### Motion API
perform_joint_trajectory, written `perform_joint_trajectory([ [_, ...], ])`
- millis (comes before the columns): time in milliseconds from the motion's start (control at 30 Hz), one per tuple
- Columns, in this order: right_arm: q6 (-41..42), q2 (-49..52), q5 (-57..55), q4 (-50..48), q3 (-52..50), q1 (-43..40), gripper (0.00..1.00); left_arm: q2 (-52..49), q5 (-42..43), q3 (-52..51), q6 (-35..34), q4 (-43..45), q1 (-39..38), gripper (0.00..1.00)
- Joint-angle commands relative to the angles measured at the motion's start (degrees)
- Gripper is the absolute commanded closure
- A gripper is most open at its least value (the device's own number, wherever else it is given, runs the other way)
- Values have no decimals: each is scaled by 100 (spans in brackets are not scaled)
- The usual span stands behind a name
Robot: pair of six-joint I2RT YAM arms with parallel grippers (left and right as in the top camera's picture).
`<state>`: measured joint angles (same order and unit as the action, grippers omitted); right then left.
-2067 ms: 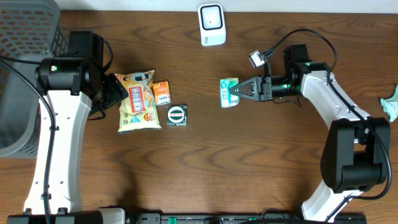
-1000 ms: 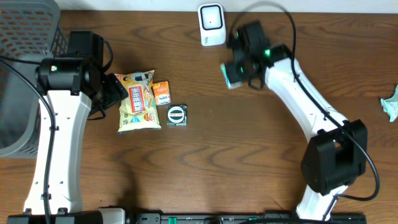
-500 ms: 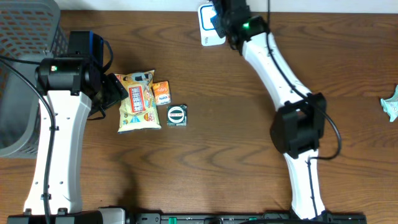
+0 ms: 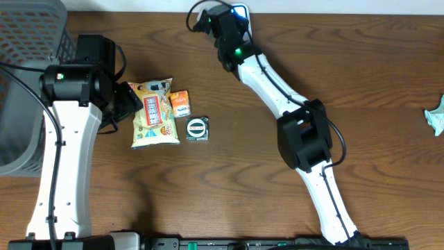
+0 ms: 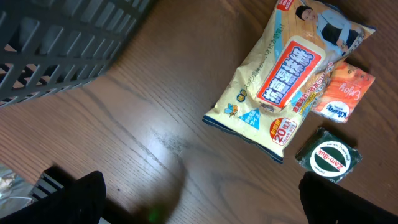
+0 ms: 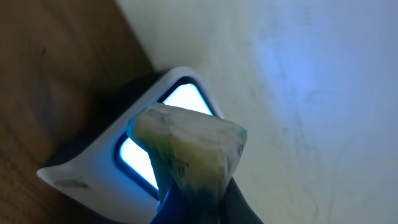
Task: Scan the item barcode
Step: 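Carry the tissue pack to the right table edge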
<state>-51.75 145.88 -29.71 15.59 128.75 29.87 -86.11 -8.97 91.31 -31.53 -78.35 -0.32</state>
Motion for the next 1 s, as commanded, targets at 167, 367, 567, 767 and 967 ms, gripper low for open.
perform_joint_trajectory([
  [167,-291,-98,-468,-35,129,-109,99,0,-52,0,-31,-26,20,2],
  [367,612,-516,-466,92,129,-284,99,0,-52,-2,-31,-26,20,2],
  [567,1982,-1390,-326,1106,129,-964,99,0,-52,0,-28,-26,20,2],
  [767,3989,-1921,828,3620,127,-2739,98,0,-52,0,-31,-26,20,2],
  [967,5178,-1858,828,4721,-127,-4048,98,0,-52,0,-31,-26,20,2],
])
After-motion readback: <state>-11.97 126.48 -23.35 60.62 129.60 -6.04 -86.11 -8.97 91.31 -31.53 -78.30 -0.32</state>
